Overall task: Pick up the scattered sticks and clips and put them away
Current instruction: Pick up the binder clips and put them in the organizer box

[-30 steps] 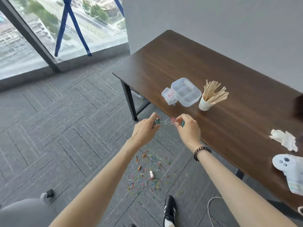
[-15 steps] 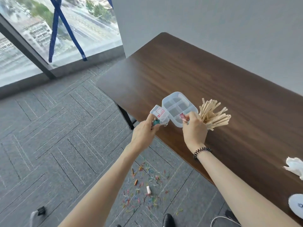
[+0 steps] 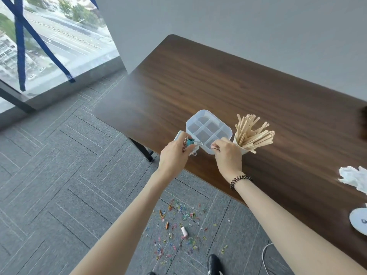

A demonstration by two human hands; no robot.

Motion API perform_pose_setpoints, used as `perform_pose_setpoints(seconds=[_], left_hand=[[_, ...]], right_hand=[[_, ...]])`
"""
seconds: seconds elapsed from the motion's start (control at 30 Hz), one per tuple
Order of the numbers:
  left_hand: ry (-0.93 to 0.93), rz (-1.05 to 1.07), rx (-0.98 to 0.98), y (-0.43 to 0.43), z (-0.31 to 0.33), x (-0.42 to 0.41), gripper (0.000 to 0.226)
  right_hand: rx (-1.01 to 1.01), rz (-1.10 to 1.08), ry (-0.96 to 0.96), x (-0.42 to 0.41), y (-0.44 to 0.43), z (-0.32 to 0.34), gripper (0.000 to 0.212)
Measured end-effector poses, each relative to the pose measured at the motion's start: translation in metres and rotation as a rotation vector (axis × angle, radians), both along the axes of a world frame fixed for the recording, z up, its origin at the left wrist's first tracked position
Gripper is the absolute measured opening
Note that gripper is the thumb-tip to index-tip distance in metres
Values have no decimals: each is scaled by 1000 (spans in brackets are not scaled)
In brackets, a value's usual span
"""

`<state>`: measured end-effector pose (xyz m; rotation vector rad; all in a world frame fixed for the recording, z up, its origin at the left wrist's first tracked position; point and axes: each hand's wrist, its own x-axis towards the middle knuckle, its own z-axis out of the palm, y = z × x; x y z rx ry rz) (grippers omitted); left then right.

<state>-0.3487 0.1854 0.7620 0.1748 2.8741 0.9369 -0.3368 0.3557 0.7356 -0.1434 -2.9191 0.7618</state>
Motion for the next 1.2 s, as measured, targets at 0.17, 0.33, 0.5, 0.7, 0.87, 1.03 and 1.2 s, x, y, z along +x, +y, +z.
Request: perform_pose_setpoints(seconds=[0.17,0.33,0.5,0.7,0.87,1.03,1.2], left_hand=[[11,-1,-30,-20,-3,-2,21],[6,3,-17,-22,-2,-8,22],[20,-17,0,-9,2,-10,18],[123,-195,-108,22,12,-24,20],[138,-333,-302,34,7,-35,21],[161,-328,-349,38,5,-38,21],[188,-244,-295,31,11,-36,26]], right_hand=[[-73,-29,-95,-8,-16,4,15],[-1,-37,-146,-15,-12,18,29],[30,35,-108,-16,-8,29,30],[49,46,-183,-5,7,33,37],[-93,101,-303,-5,21,34,29],[-84,77,-241,-8,24,37,29],[168,57,-79,-8,21,36,27]])
